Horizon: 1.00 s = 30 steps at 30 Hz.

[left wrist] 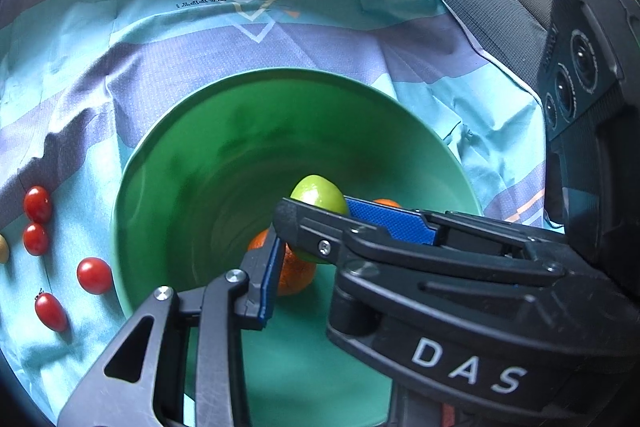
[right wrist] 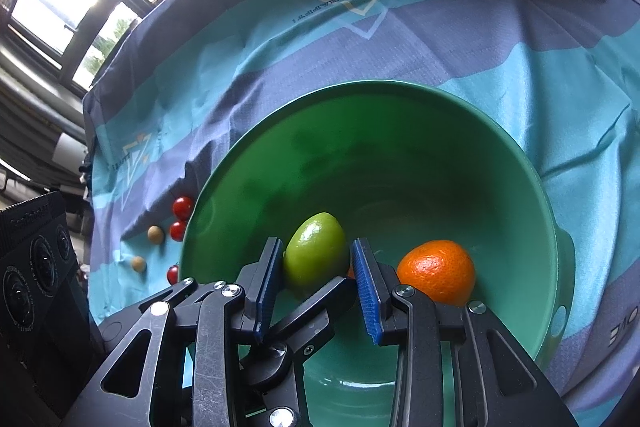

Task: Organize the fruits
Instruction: 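Carry the green-yellow tomato over the green bowl and open the right gripper, then withdraw the right gripper while the left gripper closes on a red cherry tomato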

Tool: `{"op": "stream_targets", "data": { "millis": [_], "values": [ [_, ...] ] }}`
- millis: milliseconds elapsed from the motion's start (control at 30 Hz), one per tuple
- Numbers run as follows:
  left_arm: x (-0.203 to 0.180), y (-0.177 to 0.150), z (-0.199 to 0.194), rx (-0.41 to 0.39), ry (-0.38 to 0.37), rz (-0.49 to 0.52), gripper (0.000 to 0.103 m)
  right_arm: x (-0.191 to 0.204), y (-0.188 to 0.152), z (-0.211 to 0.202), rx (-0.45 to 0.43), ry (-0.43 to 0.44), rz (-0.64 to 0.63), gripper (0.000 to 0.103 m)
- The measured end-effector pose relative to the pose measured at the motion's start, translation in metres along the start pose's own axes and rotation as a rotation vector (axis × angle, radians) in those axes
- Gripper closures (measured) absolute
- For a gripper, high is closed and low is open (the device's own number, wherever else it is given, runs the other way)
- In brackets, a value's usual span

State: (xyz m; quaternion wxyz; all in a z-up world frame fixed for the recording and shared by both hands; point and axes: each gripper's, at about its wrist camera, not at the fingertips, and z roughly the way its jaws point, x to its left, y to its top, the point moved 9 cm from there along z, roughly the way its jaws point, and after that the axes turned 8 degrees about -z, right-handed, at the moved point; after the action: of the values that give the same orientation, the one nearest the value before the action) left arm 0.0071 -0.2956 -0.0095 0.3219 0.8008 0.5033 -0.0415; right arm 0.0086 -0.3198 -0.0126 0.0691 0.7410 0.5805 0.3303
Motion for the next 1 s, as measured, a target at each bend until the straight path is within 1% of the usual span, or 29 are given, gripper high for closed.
{"op": "stream_targets", "data": {
  "millis": [133, 167, 233, 300, 333, 367, 400, 500, 600, 700, 733, 800, 867, 933, 1000],
  "values": [
    [-0.001, -0.002, -0.015, -0.032, 0.005, 0.025, 0.070, 0.008, 0.003, -0.009, -0.042, -0.068, -0.053, 0.065],
    [0.001, -0.002, -0.022, -0.042, 0.005, 0.026, 0.068, 0.011, 0.004, -0.012, -0.054, -0.074, -0.061, 0.065],
    [0.006, -0.002, -0.036, -0.065, 0.006, 0.019, 0.062, 0.012, 0.006, -0.015, -0.072, -0.089, -0.067, 0.064],
    [0.017, 0.000, -0.055, -0.090, 0.016, 0.002, 0.049, 0.017, 0.008, -0.018, -0.090, -0.094, -0.076, 0.058],
    [0.023, 0.000, -0.062, -0.096, 0.024, -0.007, 0.047, 0.019, 0.009, -0.019, -0.101, -0.094, -0.083, 0.055],
    [0.031, 0.000, -0.072, -0.107, 0.035, -0.019, 0.043, 0.022, 0.011, -0.022, -0.118, -0.094, -0.090, 0.049],
    [0.038, 0.000, -0.080, -0.118, 0.049, -0.025, 0.041, 0.026, 0.012, -0.024, -0.131, -0.096, -0.101, 0.049],
    [0.072, -0.002, -0.111, -0.177, 0.126, -0.064, 0.037, 0.034, 0.015, -0.028, -0.158, -0.126, -0.131, 0.049],
    [0.111, -0.006, -0.135, -0.231, 0.174, -0.141, 0.034, 0.047, 0.018, -0.030, -0.185, -0.151, -0.161, 0.049],
    [0.144, -0.014, -0.145, -0.251, 0.208, -0.210, 0.034, 0.063, 0.018, -0.027, -0.190, -0.143, -0.190, 0.049],
    [0.152, -0.017, -0.145, -0.252, 0.221, -0.226, 0.034, 0.068, 0.018, -0.025, -0.193, -0.136, -0.202, 0.049],
    [0.169, -0.021, -0.147, -0.249, 0.273, -0.242, 0.035, 0.083, 0.017, -0.021, -0.199, -0.119, -0.231, 0.049],
    [0.179, -0.022, -0.149, -0.256, 0.281, -0.240, 0.035, 0.098, 0.016, -0.015, -0.205, -0.106, -0.260, 0.048],
    [0.192, -0.022, -0.154, -0.260, 0.284, -0.269, 0.035, 0.114, 0.013, -0.009, -0.205, -0.086, -0.287, 0.048],
    [0.205, -0.022, -0.156, -0.260, 0.300, -0.295, 0.035, 0.130, 0.008, -0.001, -0.194, -0.044, -0.315, 0.048]
  ]
}}
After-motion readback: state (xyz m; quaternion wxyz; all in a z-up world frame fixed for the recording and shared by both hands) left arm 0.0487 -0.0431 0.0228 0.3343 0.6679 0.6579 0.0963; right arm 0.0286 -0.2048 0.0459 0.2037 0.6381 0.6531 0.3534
